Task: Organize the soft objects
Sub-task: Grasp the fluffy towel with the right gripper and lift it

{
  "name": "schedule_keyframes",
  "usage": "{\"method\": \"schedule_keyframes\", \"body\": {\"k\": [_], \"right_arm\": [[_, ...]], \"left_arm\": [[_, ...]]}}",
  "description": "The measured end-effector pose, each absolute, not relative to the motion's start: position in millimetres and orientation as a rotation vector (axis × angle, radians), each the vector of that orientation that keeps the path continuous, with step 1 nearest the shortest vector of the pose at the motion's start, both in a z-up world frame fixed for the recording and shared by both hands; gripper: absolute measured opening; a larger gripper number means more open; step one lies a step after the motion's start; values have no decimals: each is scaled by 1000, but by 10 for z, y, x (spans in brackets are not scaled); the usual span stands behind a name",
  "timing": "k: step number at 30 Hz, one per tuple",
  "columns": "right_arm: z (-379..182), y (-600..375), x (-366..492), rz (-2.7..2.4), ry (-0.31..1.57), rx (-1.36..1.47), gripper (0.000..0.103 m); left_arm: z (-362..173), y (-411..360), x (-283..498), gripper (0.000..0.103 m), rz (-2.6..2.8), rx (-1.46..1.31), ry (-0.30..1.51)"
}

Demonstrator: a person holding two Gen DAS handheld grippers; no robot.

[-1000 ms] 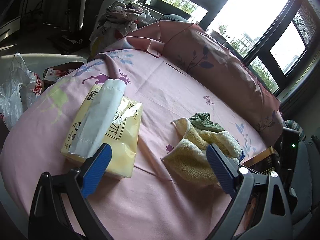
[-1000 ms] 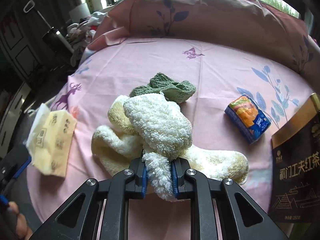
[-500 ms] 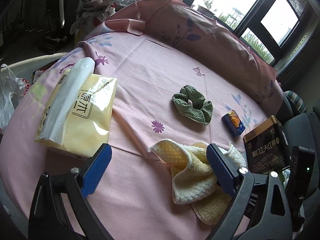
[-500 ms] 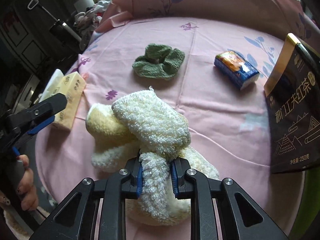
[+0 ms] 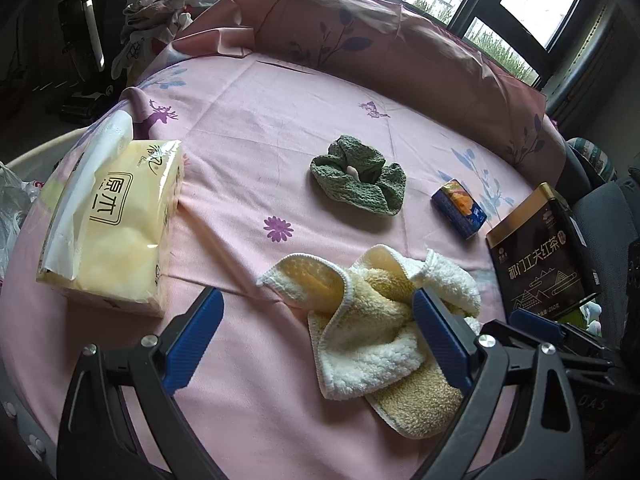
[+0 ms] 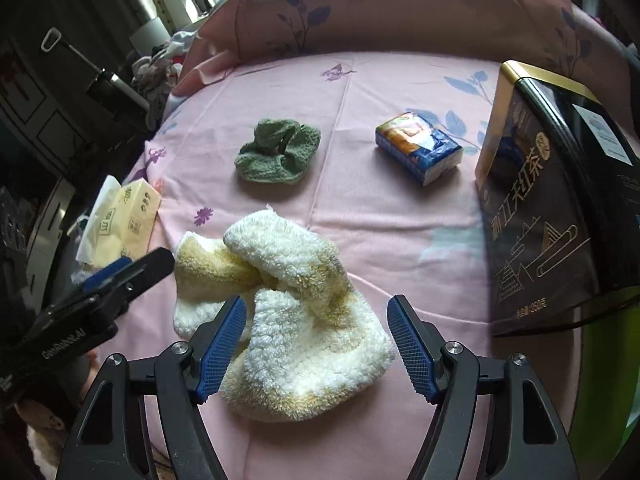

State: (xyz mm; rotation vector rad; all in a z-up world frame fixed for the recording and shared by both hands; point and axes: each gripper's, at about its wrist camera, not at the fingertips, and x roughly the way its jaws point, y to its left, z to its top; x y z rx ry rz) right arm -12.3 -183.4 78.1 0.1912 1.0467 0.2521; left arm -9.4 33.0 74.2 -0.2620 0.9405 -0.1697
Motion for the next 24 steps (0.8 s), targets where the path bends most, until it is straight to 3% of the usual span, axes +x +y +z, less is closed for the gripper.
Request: {"method": "schedule_keyframes", "body": {"k": [2,6,18,24], "right_arm": [[870,-1942,-148,277,1018,272,74],[976,-2021,-204,360,978,378,84],[645,-1938,-27,316,1114,416,84],[308,-1896,96,229,1217,421,84]], "left_arm": [[724,307,-93,95,-192,-274,957],[673,177,-89,95,-269,-270,1006],[305,-248,-39,94,-358,-199,1230],[291,-296,-57,94,-349,-162,1213]]}}
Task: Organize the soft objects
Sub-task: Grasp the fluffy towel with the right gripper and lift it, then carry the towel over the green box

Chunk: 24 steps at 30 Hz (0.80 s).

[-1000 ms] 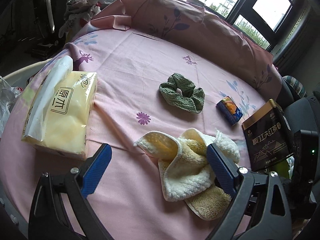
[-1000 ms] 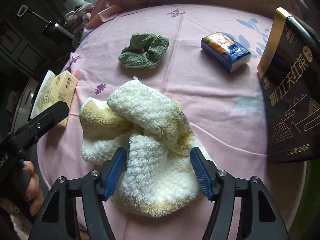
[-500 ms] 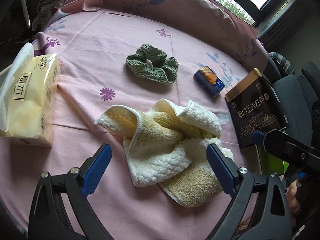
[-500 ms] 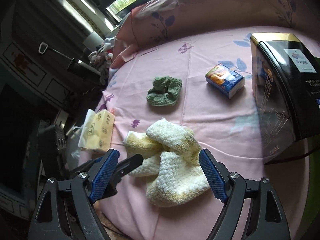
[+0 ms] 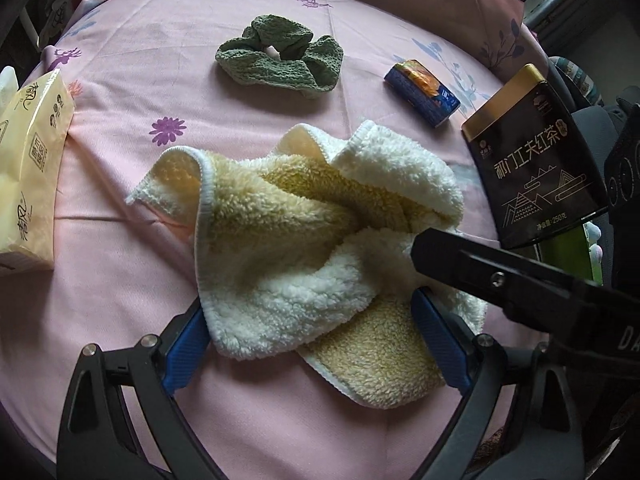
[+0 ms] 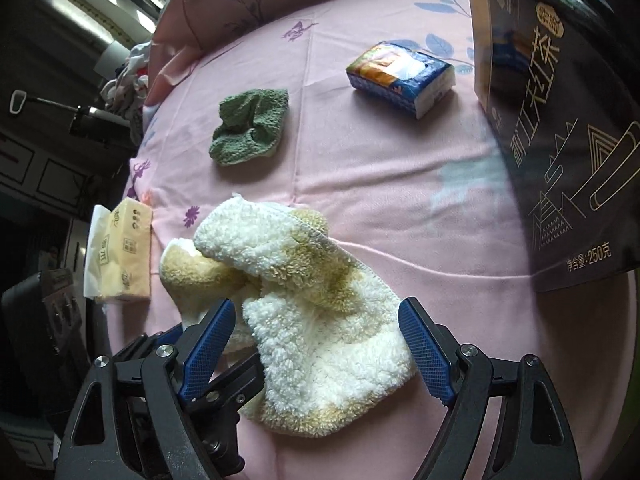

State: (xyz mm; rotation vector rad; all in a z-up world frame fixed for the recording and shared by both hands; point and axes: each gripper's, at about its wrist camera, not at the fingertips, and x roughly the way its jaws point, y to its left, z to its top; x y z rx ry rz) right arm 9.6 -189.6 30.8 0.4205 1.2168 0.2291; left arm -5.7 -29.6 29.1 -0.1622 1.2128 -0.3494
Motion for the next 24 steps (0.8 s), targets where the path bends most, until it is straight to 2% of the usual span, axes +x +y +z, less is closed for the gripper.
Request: {"method": "schedule_keyframes", "body": {"k": [1,4,6,7,8,9,10,13,15,24], "right_arm": [[257,-1886,114,236,1230,435,84],[177,-1844,139,319,1230,513,84],[168,-1807,144,324,1221,518,84],[160,-1795,144,336,1213,531,84],[157,-1778,144,353,1209,541,80],[154,-1766,143,370,1209,546,65],[133,-1761,147,397,1223,569,57],[132,-1769,138,392,1214,589,50],[211,-1751,108,404,1186,574,50],[950,-1837,-215,430,945,476,50]], "left_arm": [[294,-294,-61,93,-358,-167,1208],[302,-334,-74,81,-399,-172,1203],[306,-385,-87,66,-447,-174,1203],[307,-424,-102,64,-488,-188,1208],[309,-451,-115,56,-526,-205,1215],[309,-465,-119,46,-550,-225,1220],[299,-480,-111,44,-562,-243,1226],[335,-462,-123,41,-568,-264,1212],[429,-439,-160,38,-577,-267,1164],[1085,-481,-530,38,-647,-237,847]]}}
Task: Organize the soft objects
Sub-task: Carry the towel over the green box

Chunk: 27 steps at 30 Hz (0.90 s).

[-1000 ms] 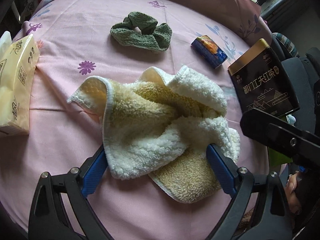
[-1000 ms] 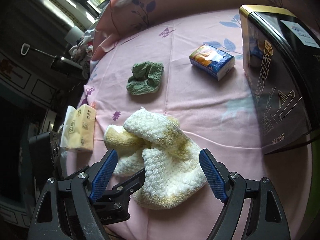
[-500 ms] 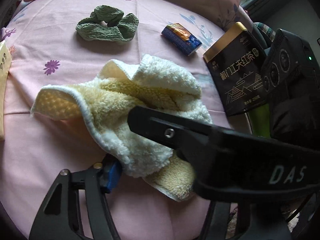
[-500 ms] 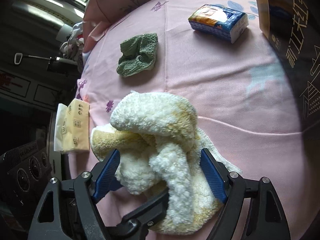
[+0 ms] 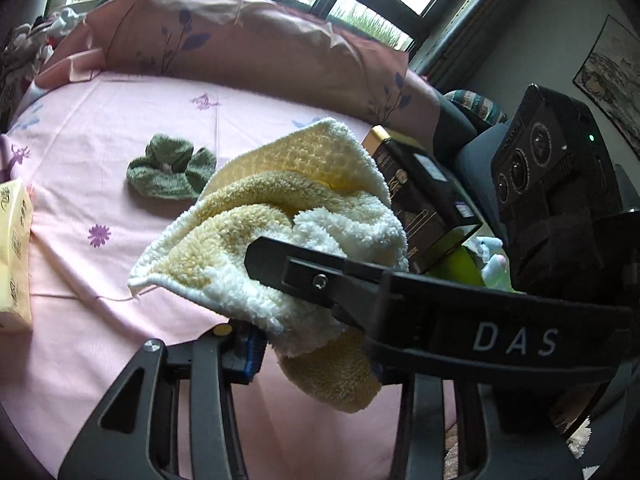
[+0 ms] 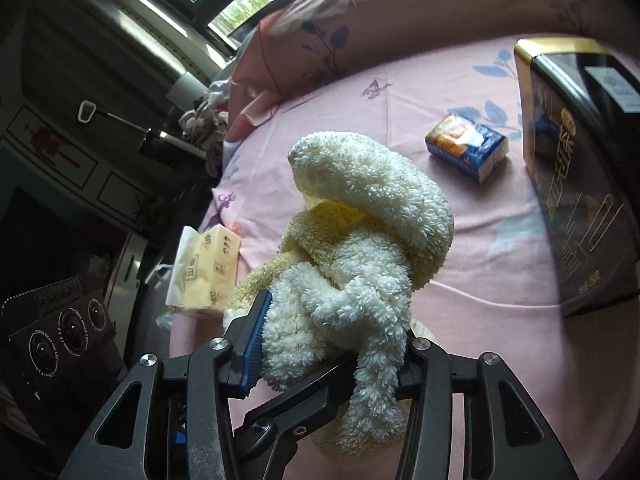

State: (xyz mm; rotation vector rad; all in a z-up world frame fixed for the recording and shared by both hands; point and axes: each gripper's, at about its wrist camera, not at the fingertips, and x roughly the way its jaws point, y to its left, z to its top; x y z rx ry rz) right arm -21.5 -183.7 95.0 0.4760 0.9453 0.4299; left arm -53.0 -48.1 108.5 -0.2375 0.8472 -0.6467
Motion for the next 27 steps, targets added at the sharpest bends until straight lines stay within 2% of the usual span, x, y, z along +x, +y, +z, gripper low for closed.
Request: {"method": "schedule_keyframes", "body": {"k": [6,11,19,27], "right_arm": [[1501,-2261,-578,405,734,433,50],[1774,-2915,-869,330,577,478,50],[1709,-3917,-1113,176,460,624,50],[1368,-4532,-1029,85,445,796,50]], "left_arm": [[1587,-885,-775,37,-737,-183,647],[1904,-1492,-906,37,-840,-83,559],[1919,-2554,-835,35,-945,47,565],[1689,-3318,-712,32,-915,160,637]]}}
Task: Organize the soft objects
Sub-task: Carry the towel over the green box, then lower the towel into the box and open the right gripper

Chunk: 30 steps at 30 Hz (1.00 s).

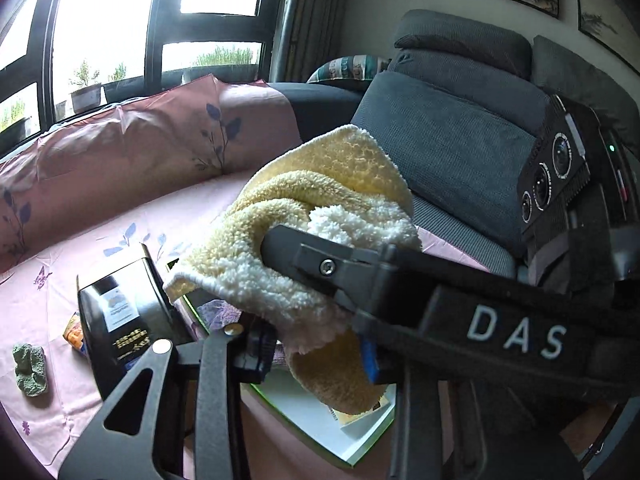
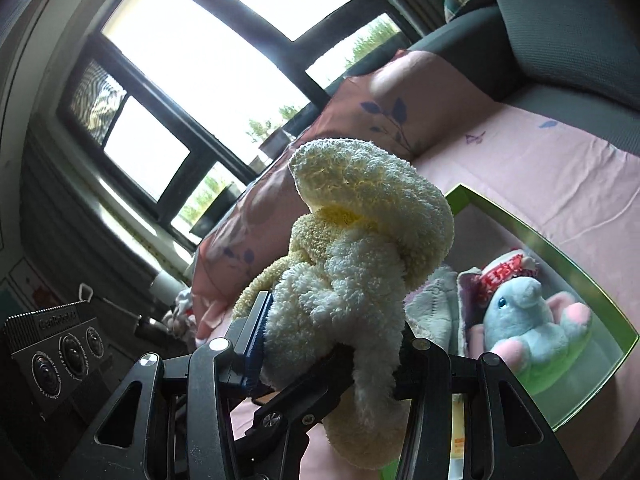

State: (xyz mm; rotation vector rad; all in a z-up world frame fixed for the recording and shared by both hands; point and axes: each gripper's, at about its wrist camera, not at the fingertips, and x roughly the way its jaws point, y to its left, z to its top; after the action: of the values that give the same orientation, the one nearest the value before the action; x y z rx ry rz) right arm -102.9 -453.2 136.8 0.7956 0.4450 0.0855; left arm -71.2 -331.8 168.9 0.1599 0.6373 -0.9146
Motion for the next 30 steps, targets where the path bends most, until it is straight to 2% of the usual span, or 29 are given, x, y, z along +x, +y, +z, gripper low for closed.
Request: {"method": "schedule_keyframes", "body": {"k": [16,23,26,28,30], "right_arm": [[778,-5080,-1006,-143,628,907,50],[700,-5155,-1071,-176,668,918,50],[748,-5144,-1106,-187,666,907,50],[803,-5128,-1126,-197,663,891,56],[858,-5113,-1189,-212,648,873,61]], "left_arm": [[986,-4030,-328,31,-811,208,948],[879,-4073,-247,33,-769,187,981],[932,-4060,-302,39,-760,200,962],[979,-4017,-358,47,-748,210,946],[1051,-3952,-390,59,-751,198,934]]}}
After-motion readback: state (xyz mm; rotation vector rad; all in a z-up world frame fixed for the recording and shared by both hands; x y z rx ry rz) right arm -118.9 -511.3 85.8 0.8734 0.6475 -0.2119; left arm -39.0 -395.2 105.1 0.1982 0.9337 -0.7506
